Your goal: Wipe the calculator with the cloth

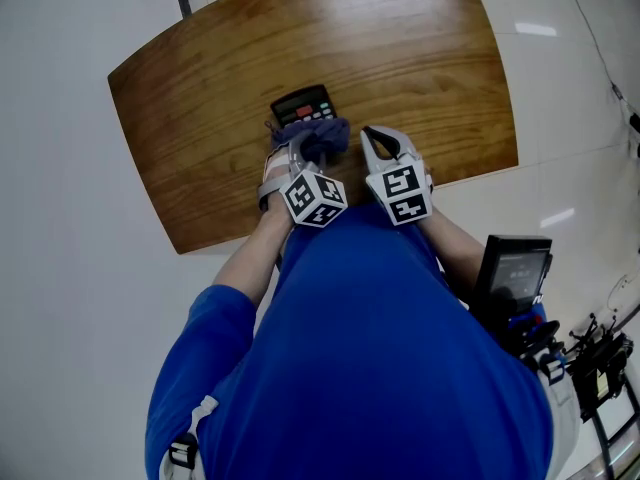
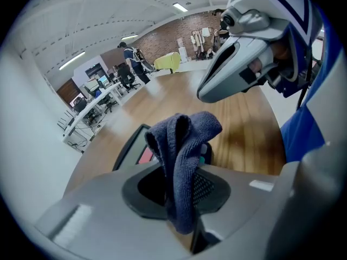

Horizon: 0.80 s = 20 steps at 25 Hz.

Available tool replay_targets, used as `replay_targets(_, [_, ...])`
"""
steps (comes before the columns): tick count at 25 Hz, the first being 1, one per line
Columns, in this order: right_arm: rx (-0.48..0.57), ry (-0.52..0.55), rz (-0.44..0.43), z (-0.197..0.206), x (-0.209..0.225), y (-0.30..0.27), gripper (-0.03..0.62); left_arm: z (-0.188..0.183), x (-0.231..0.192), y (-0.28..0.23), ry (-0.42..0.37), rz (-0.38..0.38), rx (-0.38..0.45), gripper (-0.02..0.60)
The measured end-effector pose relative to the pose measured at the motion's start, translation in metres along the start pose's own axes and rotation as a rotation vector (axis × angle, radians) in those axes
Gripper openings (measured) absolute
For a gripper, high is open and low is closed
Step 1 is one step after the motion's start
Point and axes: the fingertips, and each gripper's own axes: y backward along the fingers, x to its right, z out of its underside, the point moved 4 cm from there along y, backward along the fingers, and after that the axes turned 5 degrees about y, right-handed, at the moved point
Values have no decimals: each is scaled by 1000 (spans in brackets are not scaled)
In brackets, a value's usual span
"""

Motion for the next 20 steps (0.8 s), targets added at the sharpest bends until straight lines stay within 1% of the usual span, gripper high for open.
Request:
replay_targets(7, [7, 17, -23, -5, -8, -2, 3, 30, -14, 13, 50, -43, -41, 64])
replay_targets(12, [9, 11, -21, -3, -8, -1, 3, 40, -17, 14, 57, -55, -55, 64])
replay_targets(17, [9, -9, -1, 1, -1, 1, 3, 29, -16, 10, 43, -50, -35, 64])
replay_targets(20, [6, -22, 15, 6, 4, 3, 3, 9, -6, 6, -8, -28, 5, 64])
